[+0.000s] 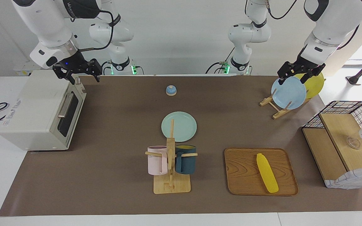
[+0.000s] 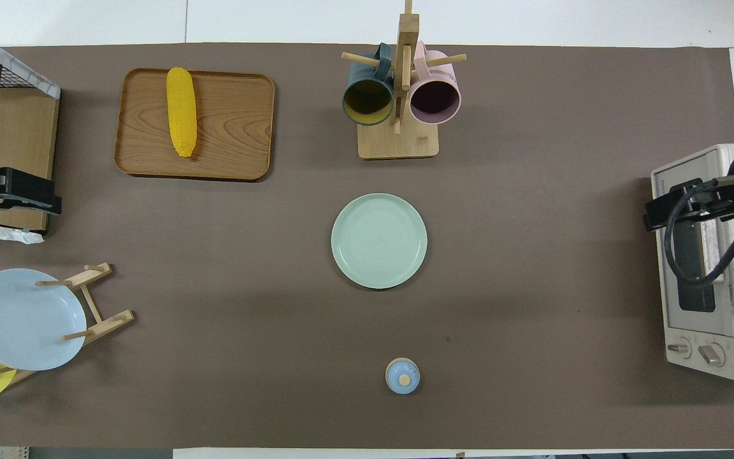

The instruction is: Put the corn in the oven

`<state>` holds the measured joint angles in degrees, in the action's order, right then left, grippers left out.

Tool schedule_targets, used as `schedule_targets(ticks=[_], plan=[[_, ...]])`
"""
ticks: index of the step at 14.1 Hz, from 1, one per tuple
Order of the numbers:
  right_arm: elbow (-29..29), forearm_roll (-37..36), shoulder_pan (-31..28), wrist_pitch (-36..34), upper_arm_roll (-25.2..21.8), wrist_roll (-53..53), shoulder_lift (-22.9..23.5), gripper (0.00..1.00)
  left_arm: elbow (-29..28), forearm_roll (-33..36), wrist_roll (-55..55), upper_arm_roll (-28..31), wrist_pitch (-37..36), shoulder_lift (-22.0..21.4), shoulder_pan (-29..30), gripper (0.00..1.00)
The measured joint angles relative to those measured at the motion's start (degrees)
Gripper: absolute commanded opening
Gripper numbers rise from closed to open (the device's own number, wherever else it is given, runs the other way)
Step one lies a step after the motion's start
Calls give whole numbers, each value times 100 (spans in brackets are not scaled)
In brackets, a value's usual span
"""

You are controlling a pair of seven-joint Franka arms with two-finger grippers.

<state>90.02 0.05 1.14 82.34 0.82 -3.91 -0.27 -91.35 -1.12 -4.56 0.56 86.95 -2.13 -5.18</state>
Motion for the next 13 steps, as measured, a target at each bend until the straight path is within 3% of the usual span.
schedule_targets(ticks=[5,6,8,13], plan=[[2,0,0,0,0,1,0,100,0,0,0,0,3,0,2,100],[6,0,1,0,1,1,0,86,0,0,0,0,4,0,2,100],[54,0,17,58,8,1,-3,0,0,0,0,-4,33,0,2,100],[662,0,-228,611,-1,-639,-152,0,-20,-6,0,-22,253,4,2,100]])
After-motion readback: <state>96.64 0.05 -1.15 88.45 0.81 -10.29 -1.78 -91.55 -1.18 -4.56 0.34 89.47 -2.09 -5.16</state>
